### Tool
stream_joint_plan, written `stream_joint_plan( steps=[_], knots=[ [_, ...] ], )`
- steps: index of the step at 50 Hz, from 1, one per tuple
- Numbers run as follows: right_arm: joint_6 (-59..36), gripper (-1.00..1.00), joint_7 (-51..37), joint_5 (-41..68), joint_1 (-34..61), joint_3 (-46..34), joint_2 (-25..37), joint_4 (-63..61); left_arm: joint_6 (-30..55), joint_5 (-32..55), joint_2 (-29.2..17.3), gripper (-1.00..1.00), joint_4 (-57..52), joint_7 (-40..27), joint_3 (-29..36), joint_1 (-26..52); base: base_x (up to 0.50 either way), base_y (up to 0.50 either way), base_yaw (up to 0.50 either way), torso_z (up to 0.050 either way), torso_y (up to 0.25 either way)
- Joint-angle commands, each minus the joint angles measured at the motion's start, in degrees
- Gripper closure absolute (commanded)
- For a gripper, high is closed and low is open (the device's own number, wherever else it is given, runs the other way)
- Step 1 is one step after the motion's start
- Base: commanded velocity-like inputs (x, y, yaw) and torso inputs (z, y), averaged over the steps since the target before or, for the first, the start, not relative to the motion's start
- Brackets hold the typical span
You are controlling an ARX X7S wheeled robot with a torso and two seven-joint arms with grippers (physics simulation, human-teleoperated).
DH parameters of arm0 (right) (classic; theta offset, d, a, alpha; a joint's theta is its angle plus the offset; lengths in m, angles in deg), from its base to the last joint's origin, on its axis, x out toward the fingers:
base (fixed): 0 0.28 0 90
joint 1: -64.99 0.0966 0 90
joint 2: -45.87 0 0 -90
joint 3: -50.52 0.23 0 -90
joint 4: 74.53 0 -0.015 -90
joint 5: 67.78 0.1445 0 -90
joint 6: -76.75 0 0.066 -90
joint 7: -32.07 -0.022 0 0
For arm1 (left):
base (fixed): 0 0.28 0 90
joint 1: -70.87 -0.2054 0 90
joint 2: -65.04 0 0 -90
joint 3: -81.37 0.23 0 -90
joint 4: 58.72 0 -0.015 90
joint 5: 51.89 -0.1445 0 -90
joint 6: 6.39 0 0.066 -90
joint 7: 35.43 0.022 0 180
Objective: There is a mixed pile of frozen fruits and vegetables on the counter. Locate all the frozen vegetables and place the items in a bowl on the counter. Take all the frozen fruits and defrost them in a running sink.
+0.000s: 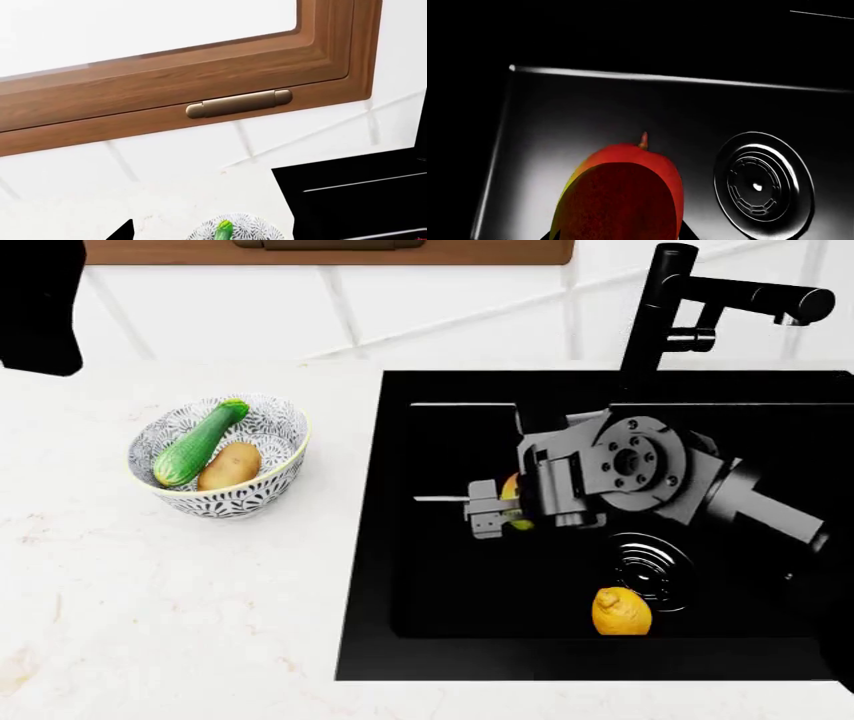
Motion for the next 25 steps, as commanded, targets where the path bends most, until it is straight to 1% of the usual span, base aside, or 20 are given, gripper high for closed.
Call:
stream_joint_plan(
  steps=[1,10,15,25],
  knots=[
    [-0.1,1.0,0.8,-1.6,-2.5,-0.6,-0.1,1.6,-0.2,-0.6,-0.2,-1.0,-0.3,0.6,-0.1,-0.8,0.0,0.0,0.0,0.0,0.0],
    [-0.2,1.0,0.8,-1.8,-3.6,-1.0,-0.3,2.1,0.0,-0.6,-0.1,-1.0,-0.1,0.4,0.1,-0.6,0.0,0.0,0.0,0.0,0.0],
    [-0.7,1.0,2.8,-2.7,-4.4,-1.7,-1.7,4.5,-0.1,-0.7,0.0,-1.0,-0.2,0.5,0.1,-0.9,0.0,0.0,0.0,0.0,0.0],
    [-1.1,1.0,3.7,-2.5,-5.6,-1.8,-2.2,5.7,-0.3,-1.0,-0.1,-1.0,-0.3,0.7,0.1,-1.3,0.0,0.0,0.0,0.0,0.0]
  ],
)
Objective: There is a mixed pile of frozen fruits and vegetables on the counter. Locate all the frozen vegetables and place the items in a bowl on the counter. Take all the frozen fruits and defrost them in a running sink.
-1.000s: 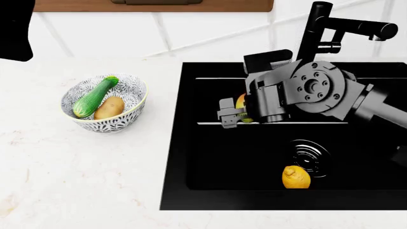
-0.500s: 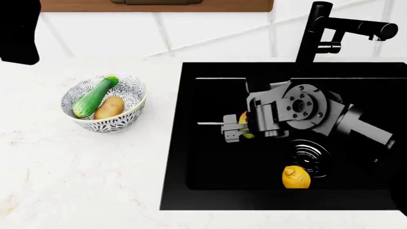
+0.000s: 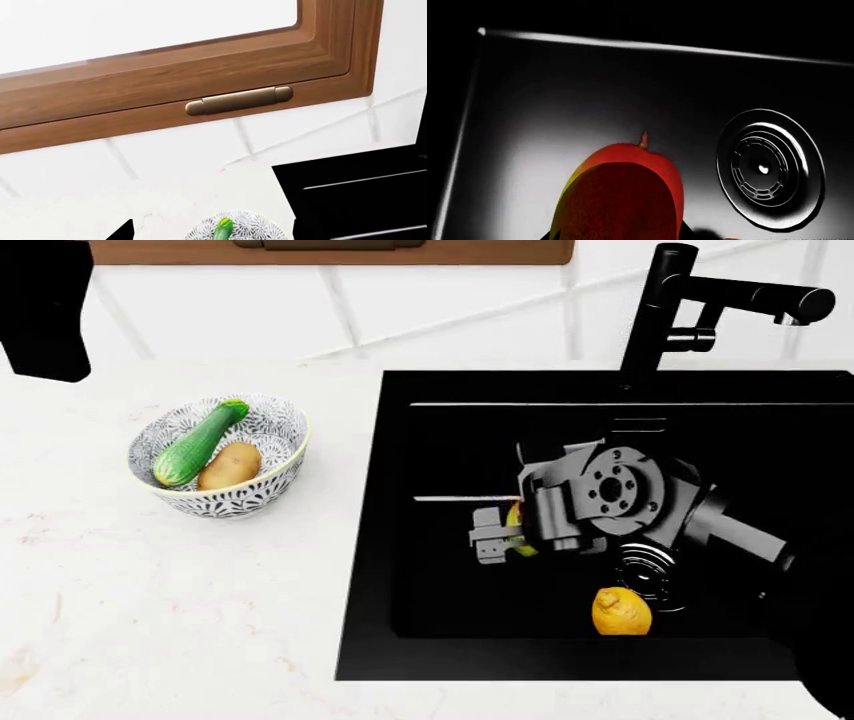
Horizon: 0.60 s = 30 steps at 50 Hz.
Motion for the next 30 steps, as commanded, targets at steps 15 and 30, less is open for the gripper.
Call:
stream_joint_plan(
  steps=[15,30],
  knots=[
    [-1.6,1.0,2.1,-1.2,-3.1,-0.6,-1.1,2.8,0.0,-0.1,0.0,-1.0,-0.1,0.1,0.1,-0.3,0.0,0.0,0.0,0.0,0.001],
    [-3.1,-1.0,2.6,-1.6,-3.3,-1.3,-1.6,3.9,0.0,-0.4,-0.2,-1.0,-0.1,0.5,0.1,-0.6,0.0,0.0,0.0,0.0,0.0]
  ],
)
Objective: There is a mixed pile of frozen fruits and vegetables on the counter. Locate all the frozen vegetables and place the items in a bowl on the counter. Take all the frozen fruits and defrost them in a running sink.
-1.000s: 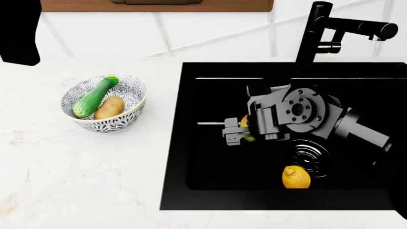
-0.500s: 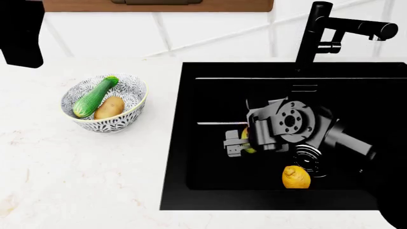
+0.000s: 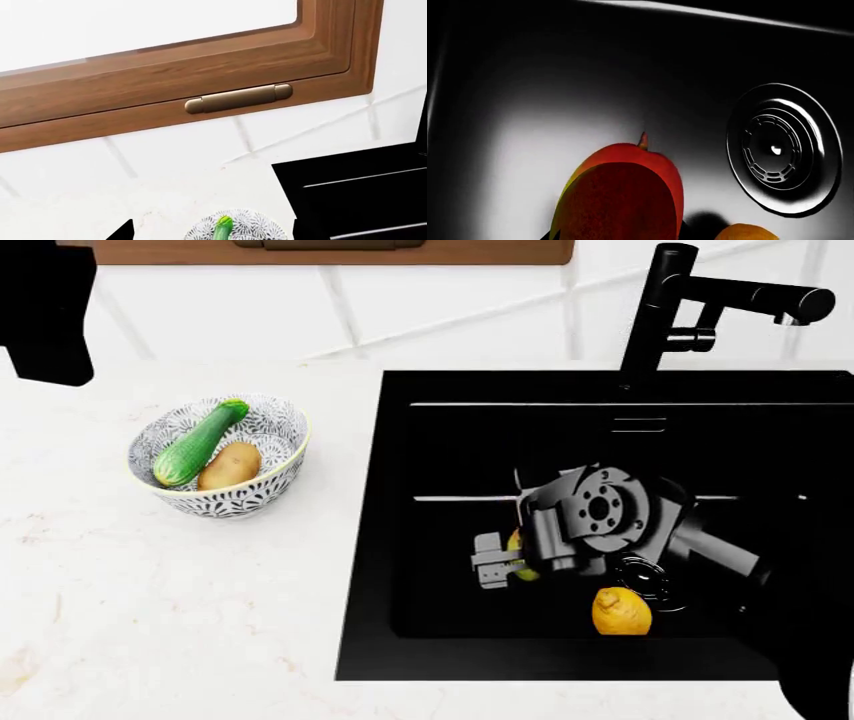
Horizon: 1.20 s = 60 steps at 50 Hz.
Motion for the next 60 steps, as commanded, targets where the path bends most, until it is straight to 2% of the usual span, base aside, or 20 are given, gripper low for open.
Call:
stream_joint_plan(
  steps=[1,16,33,47,60],
  knots=[
    [-1.1,-1.0,0.7,-1.2,-0.2,0.0,-0.2,0.6,0.0,-0.3,0.0,-1.0,0.0,0.3,0.0,-0.3,0.0,0.0,0.0,0.0,0.0],
    [-0.5,-1.0,-0.2,-1.8,1.1,0.6,1.0,-1.2,-0.3,-0.2,0.0,-1.0,-0.2,0.1,0.1,-0.4,0.0,0.0,0.0,0.0,0.0],
    [1.4,-1.0,-4.4,-3.1,7.3,2.9,5.1,-10.7,-0.1,0.7,0.2,-1.0,0.1,-0.5,0.0,0.7,0.0,0.0,0.0,0.0,0.0],
    [2.4,-1.0,-7.7,-2.9,13.5,6.8,8.6,-22.7,0.0,2.1,0.6,-1.0,0.2,-1.6,0.1,2.1,0.0,0.0,0.0,0.0,0.0],
    [2.2,-1.0,-15.5,-0.9,19.8,10.1,13.5,-36.6,-0.1,3.2,1.5,-1.0,0.3,-2.8,0.5,3.2,0.0,0.0,0.0,0.0,0.0]
  ],
)
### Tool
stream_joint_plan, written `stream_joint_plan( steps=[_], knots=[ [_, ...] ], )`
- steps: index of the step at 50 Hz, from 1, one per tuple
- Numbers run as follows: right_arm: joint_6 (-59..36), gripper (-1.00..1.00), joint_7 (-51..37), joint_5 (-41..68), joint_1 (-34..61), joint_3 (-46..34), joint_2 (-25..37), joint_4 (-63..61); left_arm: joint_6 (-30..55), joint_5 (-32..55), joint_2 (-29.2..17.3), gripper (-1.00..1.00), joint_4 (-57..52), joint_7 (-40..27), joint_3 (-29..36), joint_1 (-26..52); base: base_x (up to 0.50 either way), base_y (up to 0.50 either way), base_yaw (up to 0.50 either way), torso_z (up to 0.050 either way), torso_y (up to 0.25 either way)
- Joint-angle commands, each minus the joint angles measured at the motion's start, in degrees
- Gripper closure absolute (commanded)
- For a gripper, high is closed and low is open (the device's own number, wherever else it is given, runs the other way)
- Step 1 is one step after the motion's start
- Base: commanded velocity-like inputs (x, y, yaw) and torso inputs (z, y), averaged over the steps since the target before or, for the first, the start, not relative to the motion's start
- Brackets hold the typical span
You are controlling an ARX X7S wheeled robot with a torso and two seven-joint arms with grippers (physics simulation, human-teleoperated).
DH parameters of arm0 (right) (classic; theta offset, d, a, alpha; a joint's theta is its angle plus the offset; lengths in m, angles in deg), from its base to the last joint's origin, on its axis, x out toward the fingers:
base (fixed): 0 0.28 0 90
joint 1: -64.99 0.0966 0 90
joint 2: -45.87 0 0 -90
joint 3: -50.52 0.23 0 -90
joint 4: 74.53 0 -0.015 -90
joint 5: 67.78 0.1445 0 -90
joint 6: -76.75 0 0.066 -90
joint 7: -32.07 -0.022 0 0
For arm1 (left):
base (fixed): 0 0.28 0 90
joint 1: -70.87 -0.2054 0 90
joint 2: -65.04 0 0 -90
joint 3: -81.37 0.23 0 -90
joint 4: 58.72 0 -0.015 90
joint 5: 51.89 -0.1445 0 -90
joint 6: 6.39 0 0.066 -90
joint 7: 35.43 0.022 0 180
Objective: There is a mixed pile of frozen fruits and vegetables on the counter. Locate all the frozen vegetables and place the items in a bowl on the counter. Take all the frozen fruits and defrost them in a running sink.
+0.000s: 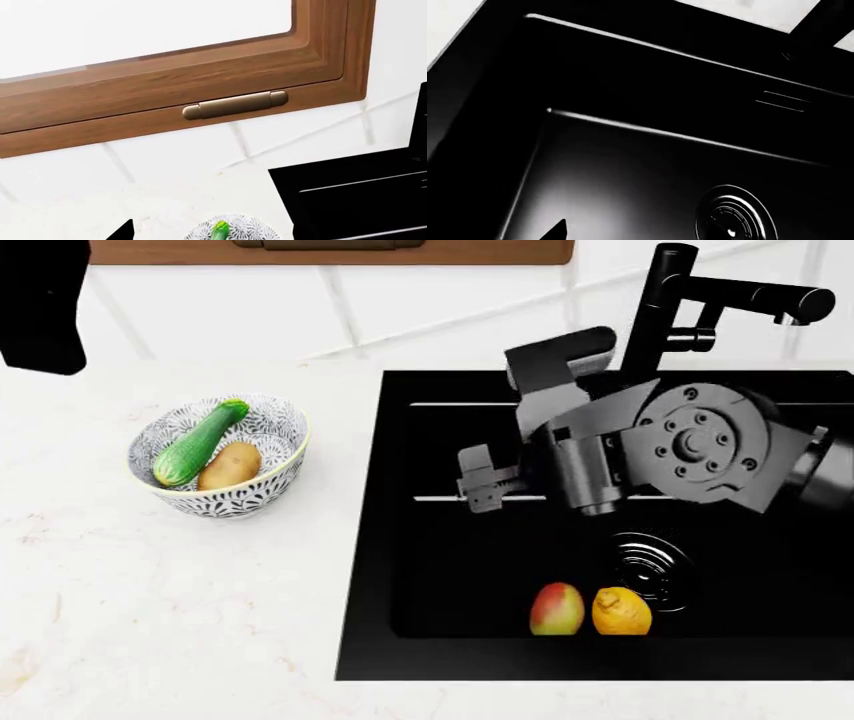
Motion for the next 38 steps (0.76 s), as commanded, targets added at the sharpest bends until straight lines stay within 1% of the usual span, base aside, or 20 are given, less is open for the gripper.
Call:
stream_joint_plan(
  steps=[1,22,30,38],
  knots=[
    [0.0,-1.0,-5.5,1.5,5.2,2.8,3.8,-10.7,0.0,1.0,0.8,-1.0,0.2,-1.1,0.3,1.1,0.0,0.0,0.0,0.0,0.0],
    [-1.9,-1.0,-12.8,6.0,14.2,7.1,6.3,-22.3,0.0,1.7,0.6,-1.0,0.2,-1.4,0.3,1.6,0.0,0.0,0.0,0.0,0.0],
    [-0.5,-1.0,-15.5,5.7,14.5,8.2,7.5,-28.4,-0.4,1.8,-0.2,-1.0,-0.3,-1.3,0.0,1.2,0.0,0.0,0.0,0.0,0.0],
    [0.1,-1.0,-18.3,6.2,16.7,10.2,8.9,-34.5,-0.8,2.4,-0.4,-1.0,-0.7,-1.6,-0.2,1.5,0.0,0.0,0.0,0.0,0.0]
  ],
)
